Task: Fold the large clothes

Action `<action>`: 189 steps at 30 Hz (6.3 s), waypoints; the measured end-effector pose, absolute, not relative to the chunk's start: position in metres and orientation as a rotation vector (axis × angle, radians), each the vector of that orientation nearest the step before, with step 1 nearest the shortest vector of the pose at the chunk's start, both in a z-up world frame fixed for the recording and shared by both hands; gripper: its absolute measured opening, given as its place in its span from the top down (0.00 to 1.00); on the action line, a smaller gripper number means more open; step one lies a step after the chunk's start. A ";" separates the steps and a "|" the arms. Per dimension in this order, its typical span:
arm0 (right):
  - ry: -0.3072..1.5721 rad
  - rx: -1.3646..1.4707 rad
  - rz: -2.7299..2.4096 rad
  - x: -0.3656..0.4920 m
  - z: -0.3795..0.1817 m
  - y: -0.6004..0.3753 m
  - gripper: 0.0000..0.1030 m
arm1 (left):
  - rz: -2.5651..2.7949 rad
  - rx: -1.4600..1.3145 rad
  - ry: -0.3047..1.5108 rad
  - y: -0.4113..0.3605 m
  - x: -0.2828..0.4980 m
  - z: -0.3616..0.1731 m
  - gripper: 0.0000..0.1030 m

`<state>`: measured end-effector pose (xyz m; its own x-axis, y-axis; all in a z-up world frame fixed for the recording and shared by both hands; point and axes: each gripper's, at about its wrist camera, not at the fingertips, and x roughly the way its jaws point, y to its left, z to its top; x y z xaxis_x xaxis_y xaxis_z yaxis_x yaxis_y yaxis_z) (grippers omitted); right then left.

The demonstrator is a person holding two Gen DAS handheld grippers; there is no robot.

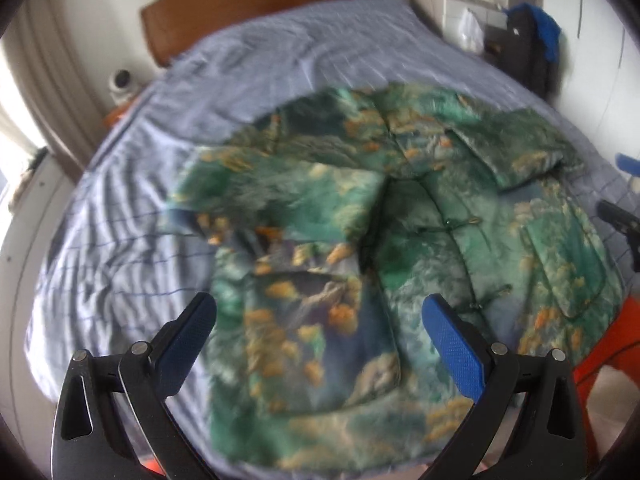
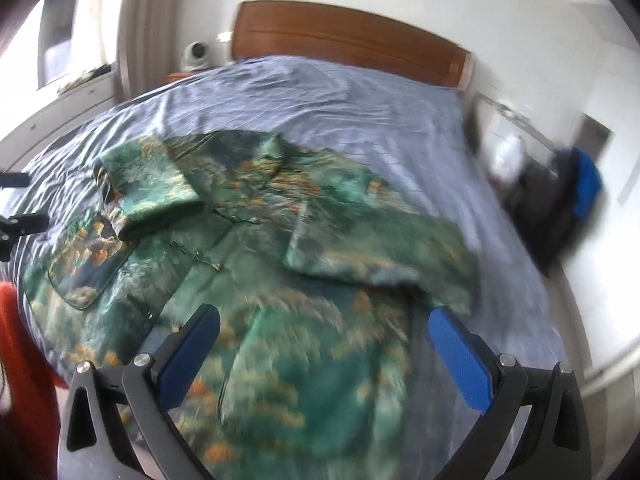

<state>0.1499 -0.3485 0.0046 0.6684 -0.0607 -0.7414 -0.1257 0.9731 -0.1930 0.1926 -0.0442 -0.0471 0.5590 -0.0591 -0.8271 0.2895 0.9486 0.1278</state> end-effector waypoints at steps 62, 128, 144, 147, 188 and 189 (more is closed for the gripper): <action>0.934 0.305 -0.663 0.049 -0.046 -0.697 0.23 | 0.396 -0.372 1.014 0.315 0.181 -0.087 0.15; 1.070 0.269 0.176 0.119 -0.088 -0.450 0.51 | -0.153 -0.003 1.067 0.013 0.217 -0.148 0.24; 1.113 0.333 0.149 0.092 -0.111 -0.445 0.33 | -0.086 0.027 1.026 -0.001 0.204 -0.143 0.02; 1.003 0.421 0.136 0.085 -0.081 -0.482 0.33 | -0.064 0.019 0.976 0.007 0.198 -0.131 0.02; 0.518 0.490 0.016 0.248 0.129 -0.555 0.88 | 0.050 0.004 0.833 0.023 0.171 -0.144 0.02; 0.530 0.471 0.052 0.261 0.129 -0.531 0.88 | 0.051 -0.006 0.833 0.025 0.171 -0.145 0.02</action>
<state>0.2613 -0.5315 0.1291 0.8641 0.1678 -0.4745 0.0717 0.8921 0.4460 0.1709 0.0247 -0.1447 0.6713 0.0429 -0.7400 -0.0472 0.9988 0.0150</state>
